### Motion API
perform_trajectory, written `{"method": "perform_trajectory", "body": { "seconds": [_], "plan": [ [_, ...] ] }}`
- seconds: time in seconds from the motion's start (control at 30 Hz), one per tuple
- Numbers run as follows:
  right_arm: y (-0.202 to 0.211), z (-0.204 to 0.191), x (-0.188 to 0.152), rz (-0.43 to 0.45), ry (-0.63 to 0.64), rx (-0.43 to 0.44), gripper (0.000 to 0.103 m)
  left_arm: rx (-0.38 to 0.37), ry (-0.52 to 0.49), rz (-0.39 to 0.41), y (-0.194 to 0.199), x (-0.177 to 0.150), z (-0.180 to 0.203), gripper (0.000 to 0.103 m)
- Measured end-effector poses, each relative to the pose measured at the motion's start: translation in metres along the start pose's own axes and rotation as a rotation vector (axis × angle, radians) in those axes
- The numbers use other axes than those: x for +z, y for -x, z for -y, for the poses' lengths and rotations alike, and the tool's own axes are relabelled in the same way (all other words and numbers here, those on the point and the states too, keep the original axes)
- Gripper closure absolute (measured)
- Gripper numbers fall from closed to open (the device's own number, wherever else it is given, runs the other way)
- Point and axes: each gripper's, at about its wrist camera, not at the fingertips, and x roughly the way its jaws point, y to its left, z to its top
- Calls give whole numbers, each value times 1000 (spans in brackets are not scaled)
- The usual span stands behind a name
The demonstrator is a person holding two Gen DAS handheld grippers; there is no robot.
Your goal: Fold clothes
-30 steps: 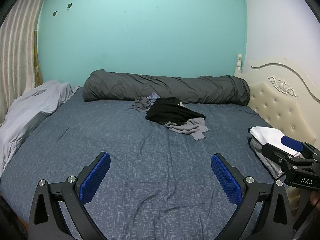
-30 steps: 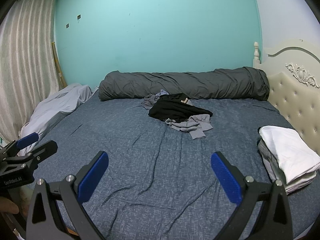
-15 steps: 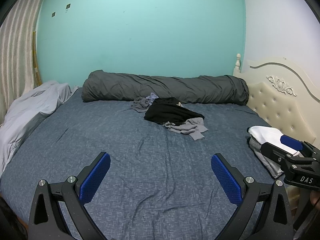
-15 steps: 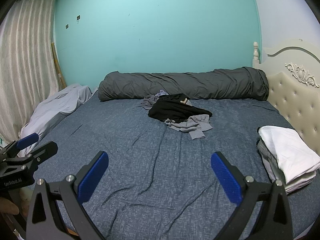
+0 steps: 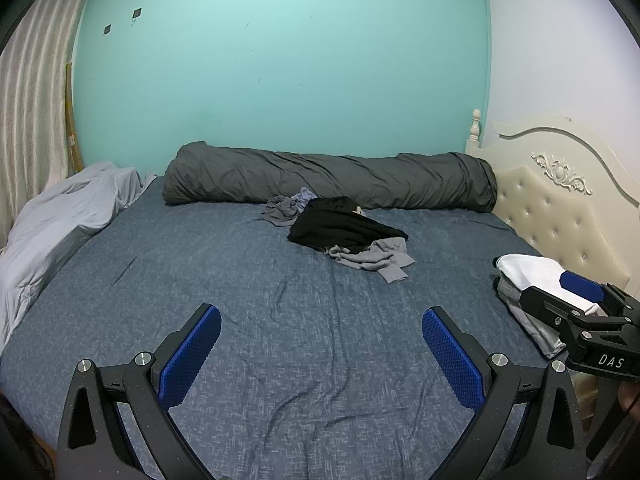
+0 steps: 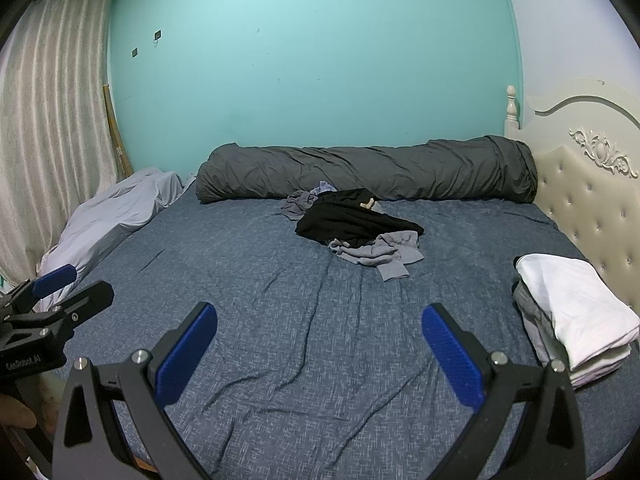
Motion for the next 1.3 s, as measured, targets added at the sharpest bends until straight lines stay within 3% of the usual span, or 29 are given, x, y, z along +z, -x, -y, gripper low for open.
{"method": "perform_trajectory", "body": {
  "seconds": [0.73,1.07,1.3],
  "plan": [
    [-19,16,-3,-27,-36,-4,0,-14,10,-8,-21,-4,1,0],
    [-86,45,-18,-88,-74,-5,0,13,47,-77,-97,-26,-17,0],
    [-165,67,-28,-145,-88,-9,0,12,109,-142,-185,-48,-35,0]
  ]
}}
